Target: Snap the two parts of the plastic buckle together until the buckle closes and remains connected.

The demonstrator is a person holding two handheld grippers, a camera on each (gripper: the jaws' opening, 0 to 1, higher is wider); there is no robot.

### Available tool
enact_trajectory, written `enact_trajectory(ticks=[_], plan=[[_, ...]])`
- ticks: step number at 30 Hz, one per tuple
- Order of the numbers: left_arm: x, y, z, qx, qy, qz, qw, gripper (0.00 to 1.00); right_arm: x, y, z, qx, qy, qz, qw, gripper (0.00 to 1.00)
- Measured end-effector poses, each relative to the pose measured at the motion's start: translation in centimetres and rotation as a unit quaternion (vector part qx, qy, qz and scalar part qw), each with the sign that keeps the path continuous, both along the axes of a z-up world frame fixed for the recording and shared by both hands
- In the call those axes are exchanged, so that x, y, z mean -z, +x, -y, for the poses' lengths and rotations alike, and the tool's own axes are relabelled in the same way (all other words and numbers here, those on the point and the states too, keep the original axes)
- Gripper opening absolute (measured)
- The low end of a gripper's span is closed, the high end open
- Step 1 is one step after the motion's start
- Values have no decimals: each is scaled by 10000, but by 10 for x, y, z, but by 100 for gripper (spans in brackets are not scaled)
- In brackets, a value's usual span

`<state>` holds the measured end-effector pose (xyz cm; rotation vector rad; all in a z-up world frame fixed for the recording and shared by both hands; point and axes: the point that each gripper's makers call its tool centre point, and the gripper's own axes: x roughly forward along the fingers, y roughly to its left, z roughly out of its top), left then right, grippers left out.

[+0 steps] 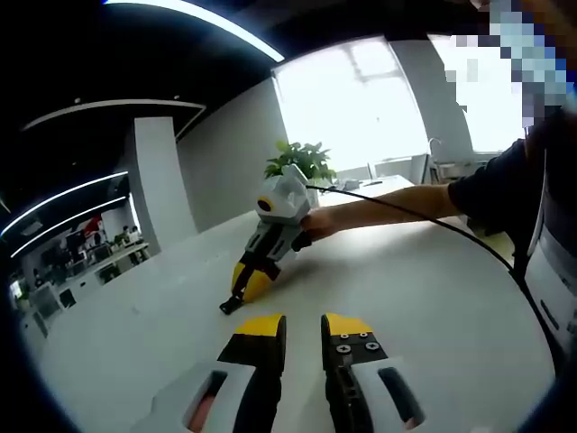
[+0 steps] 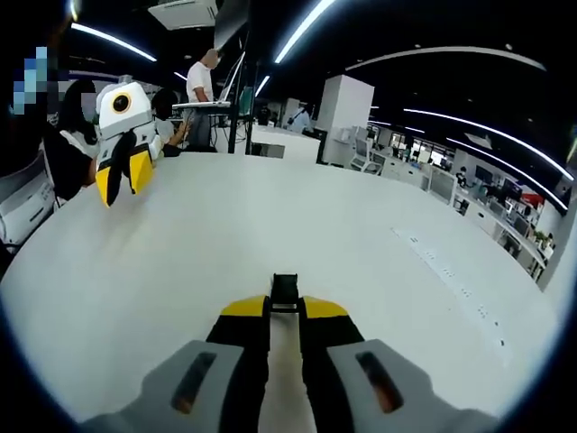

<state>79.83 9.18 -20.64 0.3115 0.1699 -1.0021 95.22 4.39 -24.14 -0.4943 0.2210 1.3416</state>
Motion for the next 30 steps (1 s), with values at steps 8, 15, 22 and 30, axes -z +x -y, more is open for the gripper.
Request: enact_trajectory(ticks=[8,15,22,30], plan=[[0,-1,1,13,5,14,10000,15,1,3,1,79,-17,17,10000,12],[0,-2,1,14,10,12,10000,15,0,5,2,136,-7,38,9999,12],[1,-3,1,18,6,22,10000,15,-1,5,2,176,0,10,9998,13],[1,-4,1,22,18,34,10000,15,1,8,3,228,-32,14,9997,14]])
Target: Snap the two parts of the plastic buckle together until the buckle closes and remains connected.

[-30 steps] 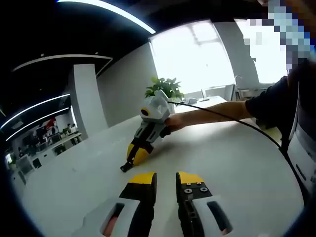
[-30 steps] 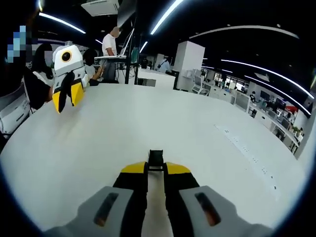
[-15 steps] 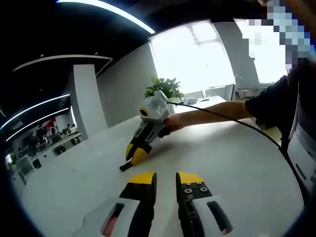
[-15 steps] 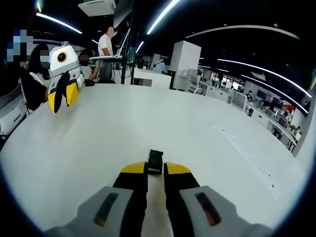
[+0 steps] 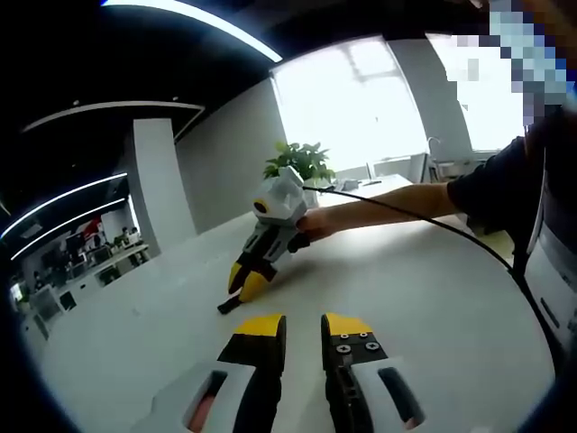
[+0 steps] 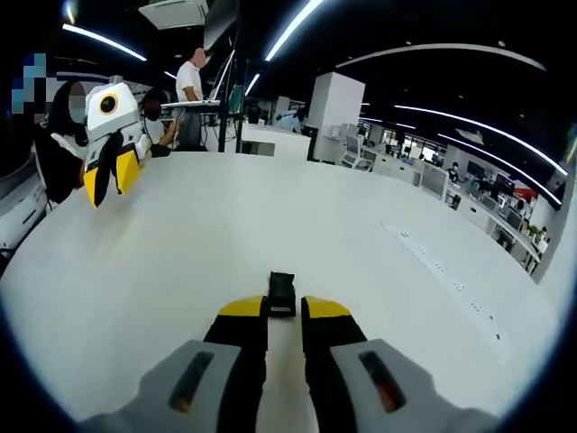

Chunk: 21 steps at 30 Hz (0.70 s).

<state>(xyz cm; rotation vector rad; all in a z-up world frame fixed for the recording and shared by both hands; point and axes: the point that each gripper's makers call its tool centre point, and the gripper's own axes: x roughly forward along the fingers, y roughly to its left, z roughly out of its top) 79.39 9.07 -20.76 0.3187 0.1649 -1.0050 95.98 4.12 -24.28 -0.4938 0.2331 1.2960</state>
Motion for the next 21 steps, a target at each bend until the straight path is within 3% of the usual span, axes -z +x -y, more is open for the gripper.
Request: enact_trajectory(ticks=[21], plan=[[0,3,-2,-72,45,32,10000,15,-4,1,4,90,37,39,9999,14]])
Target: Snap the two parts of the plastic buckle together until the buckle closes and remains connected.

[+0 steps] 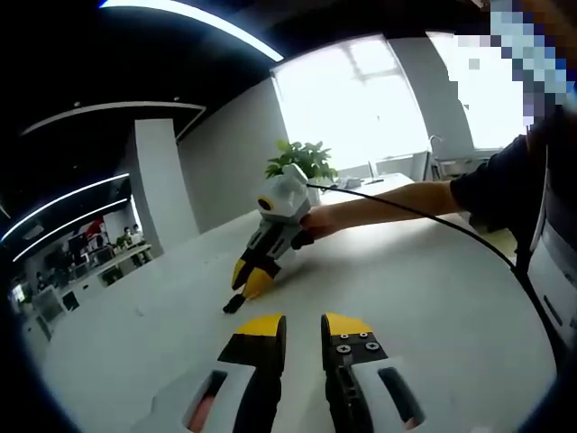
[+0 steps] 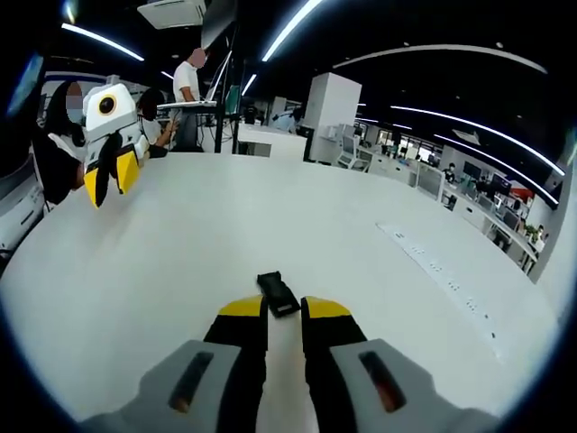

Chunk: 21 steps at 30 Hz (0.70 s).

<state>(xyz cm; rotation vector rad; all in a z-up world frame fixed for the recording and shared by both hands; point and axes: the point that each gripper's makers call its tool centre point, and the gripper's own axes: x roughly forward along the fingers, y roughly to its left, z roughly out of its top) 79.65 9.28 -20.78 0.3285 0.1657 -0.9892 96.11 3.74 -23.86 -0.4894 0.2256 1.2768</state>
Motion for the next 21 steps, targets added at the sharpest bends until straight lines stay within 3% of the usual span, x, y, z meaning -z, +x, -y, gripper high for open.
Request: enact_trajectory(ticks=[21], plan=[[6,14,-14,-412,184,13,9990,17,-4,-7,12,272,26,-38,9996,18]])
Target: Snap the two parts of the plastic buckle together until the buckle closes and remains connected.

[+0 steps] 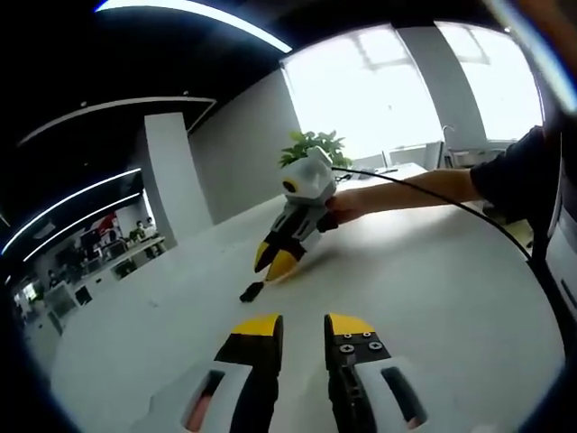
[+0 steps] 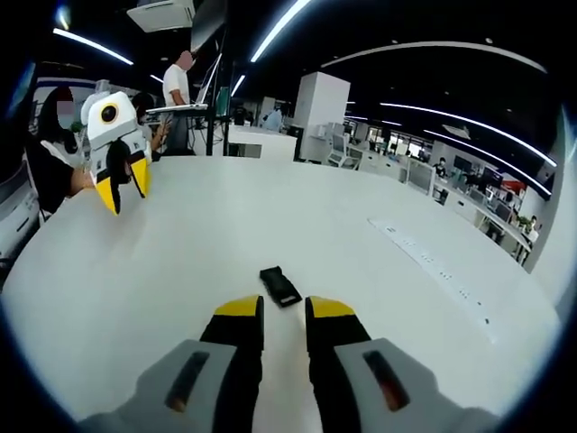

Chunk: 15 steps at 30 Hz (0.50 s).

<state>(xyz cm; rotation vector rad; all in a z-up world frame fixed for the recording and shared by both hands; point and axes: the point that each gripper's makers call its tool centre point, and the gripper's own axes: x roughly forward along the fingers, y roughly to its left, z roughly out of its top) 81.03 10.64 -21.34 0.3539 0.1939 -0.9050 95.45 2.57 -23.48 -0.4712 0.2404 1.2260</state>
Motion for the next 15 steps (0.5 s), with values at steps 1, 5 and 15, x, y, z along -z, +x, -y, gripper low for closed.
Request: enact_trajectory(ticks=[1,5,15], plan=[[0,1,-1,-17,3,-3,10000,18,0,0,1,9,1,-1,10000,18],[1,4,-5,-107,69,8,9999,18,-1,-5,3,35,19,-19,10000,18],[3,7,-7,-195,218,61,9996,21,-8,-18,10,149,191,-34,9997,19]])
